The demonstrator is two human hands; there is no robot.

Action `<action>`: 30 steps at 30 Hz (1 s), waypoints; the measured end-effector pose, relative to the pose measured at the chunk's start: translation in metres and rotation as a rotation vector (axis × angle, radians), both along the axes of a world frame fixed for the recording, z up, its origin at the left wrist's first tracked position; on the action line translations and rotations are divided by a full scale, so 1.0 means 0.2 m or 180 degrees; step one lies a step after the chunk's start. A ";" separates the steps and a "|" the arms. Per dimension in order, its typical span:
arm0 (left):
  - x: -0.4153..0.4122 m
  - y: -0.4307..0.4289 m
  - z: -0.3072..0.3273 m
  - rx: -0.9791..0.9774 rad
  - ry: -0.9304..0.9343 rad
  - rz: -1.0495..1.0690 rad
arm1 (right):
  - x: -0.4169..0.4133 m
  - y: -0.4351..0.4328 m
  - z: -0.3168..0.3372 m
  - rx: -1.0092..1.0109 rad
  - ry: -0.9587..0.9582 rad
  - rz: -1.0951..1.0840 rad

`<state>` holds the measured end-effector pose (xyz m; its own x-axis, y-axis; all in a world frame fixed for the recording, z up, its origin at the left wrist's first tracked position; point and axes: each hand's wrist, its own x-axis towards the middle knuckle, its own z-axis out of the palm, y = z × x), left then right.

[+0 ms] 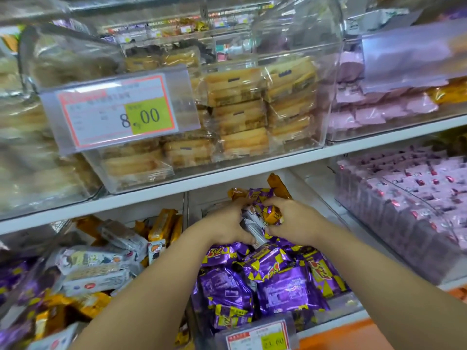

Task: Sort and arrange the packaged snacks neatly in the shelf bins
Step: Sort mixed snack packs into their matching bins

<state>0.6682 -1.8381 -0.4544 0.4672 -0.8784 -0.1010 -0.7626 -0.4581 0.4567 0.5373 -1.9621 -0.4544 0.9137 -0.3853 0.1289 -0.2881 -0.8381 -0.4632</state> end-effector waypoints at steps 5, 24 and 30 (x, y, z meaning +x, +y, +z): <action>-0.01 0.05 0.03 -0.0279 0.0056 -0.0056 | -0.07 -0.02 0.00 0.0662 -0.0260 0.0016; -0.05 0.12 0.05 -0.0772 -0.0397 0.0071 | -0.06 -0.02 0.05 0.1247 -0.0103 0.0604; -0.09 0.13 0.07 -0.0819 -0.0476 0.0053 | -0.10 0.01 0.08 0.1804 -0.0334 0.0743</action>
